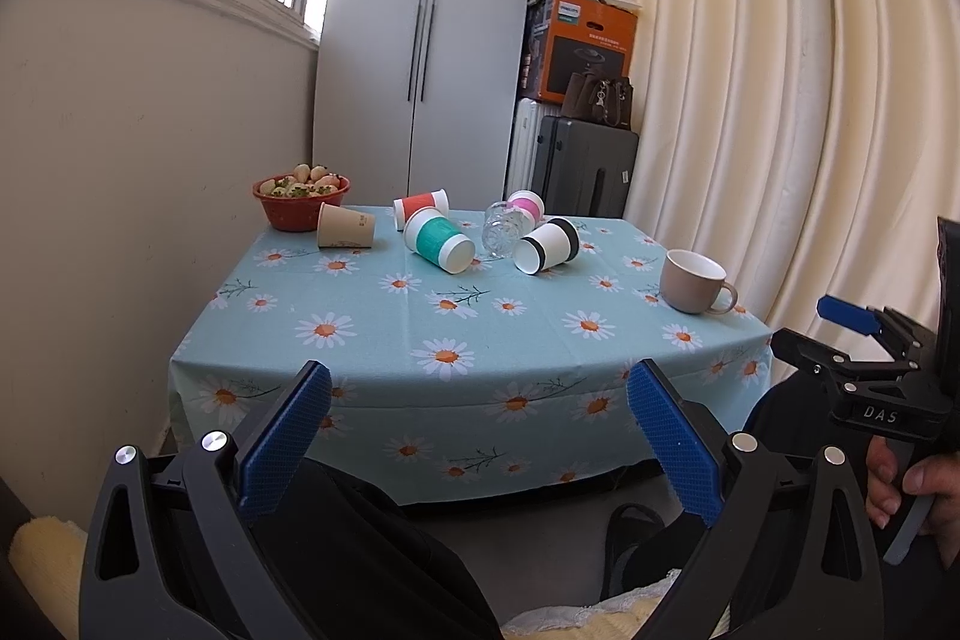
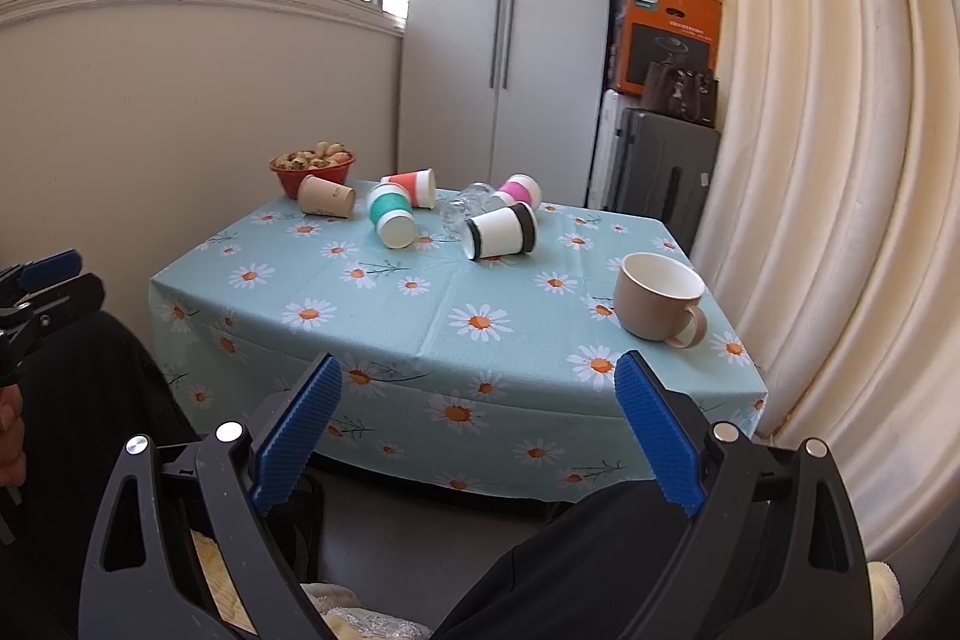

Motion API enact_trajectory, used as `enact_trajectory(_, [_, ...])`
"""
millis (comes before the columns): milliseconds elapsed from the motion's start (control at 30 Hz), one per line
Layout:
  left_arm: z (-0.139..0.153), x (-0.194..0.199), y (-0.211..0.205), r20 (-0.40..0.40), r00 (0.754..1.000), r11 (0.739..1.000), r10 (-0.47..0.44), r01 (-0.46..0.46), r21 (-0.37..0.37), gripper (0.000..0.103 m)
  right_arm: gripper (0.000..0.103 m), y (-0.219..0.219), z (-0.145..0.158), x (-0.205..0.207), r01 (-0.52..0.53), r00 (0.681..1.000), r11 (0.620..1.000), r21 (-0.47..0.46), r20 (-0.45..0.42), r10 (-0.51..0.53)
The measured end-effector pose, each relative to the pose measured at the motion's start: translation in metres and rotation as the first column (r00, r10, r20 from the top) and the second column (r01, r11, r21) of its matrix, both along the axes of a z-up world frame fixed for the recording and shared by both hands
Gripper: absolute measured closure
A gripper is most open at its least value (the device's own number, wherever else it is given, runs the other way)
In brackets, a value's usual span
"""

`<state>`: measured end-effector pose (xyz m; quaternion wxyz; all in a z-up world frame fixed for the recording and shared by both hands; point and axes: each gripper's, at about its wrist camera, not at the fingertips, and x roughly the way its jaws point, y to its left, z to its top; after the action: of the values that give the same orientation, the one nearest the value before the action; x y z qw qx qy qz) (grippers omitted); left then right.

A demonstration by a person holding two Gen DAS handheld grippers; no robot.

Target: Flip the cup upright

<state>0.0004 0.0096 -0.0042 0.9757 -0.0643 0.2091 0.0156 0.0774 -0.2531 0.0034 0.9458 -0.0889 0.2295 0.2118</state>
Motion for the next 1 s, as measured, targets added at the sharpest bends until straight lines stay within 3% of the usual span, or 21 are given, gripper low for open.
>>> enact_trajectory(133, [0.003,0.015,0.009,-0.057,0.998,0.997,-0.023,0.019,-0.070,0.007,0.012,0.005,0.006,0.011,-0.036,0.999,0.999,0.022,-0.037,0.037])
enact_trajectory(267, [0.010,0.028,0.019,-0.047,0.998,0.989,-0.052,0.045,-0.140,0.007,0.012,0.011,0.014,0.015,-0.072,0.997,0.995,0.066,-0.014,0.073])
enact_trajectory(433, [0.019,0.060,0.030,-0.071,0.995,0.979,-0.073,0.058,-0.194,0.007,0.012,0.022,0.016,0.038,-0.106,0.991,0.990,0.089,-0.075,0.113])
enact_trajectory(600, [0.026,0.092,0.038,-0.078,0.994,0.979,-0.070,0.054,-0.194,0.007,0.012,0.036,0.018,0.076,-0.107,0.981,0.984,0.140,-0.147,0.128])
enact_trajectory(700, [0.025,0.113,0.043,-0.094,0.993,0.980,-0.077,0.058,-0.190,0.007,0.012,0.042,0.020,0.112,-0.084,0.968,0.973,0.217,-0.212,0.131])
enact_trajectory(1000, [0.011,0.187,0.058,-0.185,0.979,0.983,-0.081,0.048,-0.175,0.007,0.012,0.055,0.007,0.229,0.076,0.913,0.924,0.375,-0.399,0.087])
